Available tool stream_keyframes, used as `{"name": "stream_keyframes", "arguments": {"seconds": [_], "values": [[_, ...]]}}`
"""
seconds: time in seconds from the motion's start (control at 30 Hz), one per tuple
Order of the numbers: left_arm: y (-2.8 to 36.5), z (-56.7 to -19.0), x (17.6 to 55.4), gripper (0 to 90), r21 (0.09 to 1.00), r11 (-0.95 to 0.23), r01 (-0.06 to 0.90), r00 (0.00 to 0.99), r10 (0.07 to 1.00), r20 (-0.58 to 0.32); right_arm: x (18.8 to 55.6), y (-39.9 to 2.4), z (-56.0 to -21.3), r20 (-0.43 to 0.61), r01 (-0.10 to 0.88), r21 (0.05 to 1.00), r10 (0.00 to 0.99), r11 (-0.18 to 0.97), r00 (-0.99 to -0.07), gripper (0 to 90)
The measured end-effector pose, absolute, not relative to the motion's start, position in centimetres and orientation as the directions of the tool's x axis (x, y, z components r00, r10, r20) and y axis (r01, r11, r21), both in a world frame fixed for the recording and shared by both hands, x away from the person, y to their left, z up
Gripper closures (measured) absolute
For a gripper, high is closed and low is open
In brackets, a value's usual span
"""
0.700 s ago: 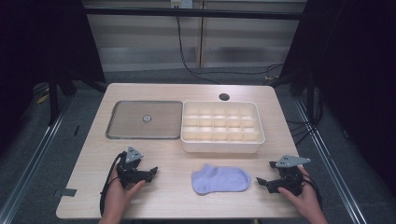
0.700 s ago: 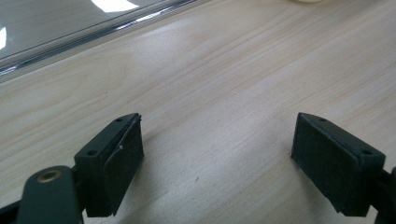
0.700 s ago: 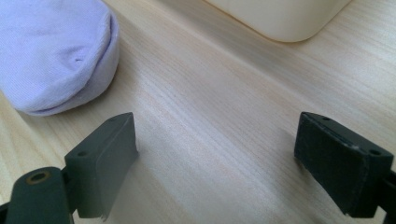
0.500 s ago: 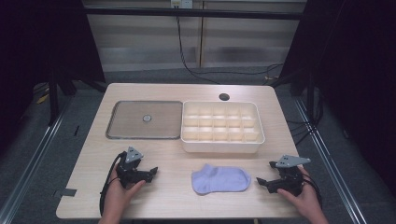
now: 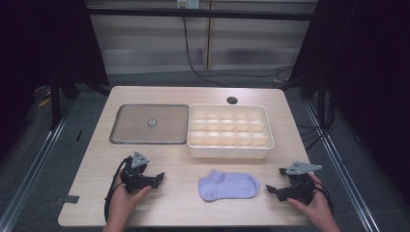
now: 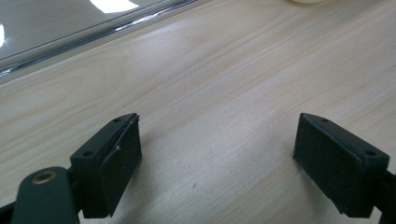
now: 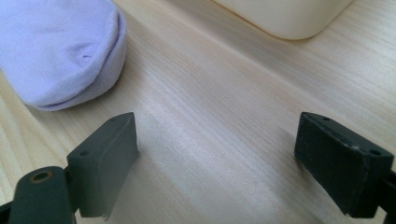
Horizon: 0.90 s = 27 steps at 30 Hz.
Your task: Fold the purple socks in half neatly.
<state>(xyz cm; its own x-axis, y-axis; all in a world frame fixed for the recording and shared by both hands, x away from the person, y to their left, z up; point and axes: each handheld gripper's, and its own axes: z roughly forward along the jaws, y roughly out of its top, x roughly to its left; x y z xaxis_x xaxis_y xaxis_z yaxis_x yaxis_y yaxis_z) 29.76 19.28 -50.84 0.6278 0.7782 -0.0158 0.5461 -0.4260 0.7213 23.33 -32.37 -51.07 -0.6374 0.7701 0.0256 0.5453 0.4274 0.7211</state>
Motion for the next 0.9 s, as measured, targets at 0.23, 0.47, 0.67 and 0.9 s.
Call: {"name": "stream_keyframes", "arguments": {"seconds": [0.23,0.47,0.67,0.9], "values": [[19.2,-50.8,29.8,14.8,0.721,-0.428,0.544,0.631,0.775,-0.016,23.4,-32.6,-51.0,0.037,0.538,0.726,0.757,0.428,-0.653,13.7],[19.1,-50.8,29.9,15.4,0.718,-0.433,0.545,0.636,0.771,-0.018,23.0,-32.8,-50.4,0.097,0.557,0.730,0.746,0.397,-0.659,21.1],[18.9,-50.0,30.0,17.6,0.702,-0.412,0.582,0.628,0.776,-0.065,22.4,-32.1,-49.6,0.053,0.521,0.715,0.708,0.465,-0.704,40.5],[17.1,-48.1,29.7,19.9,0.699,-0.445,0.560,0.675,0.734,-0.074,21.9,-31.1,-49.2,0.034,0.487,0.702,0.659,0.519,-0.751,68.7]]}}
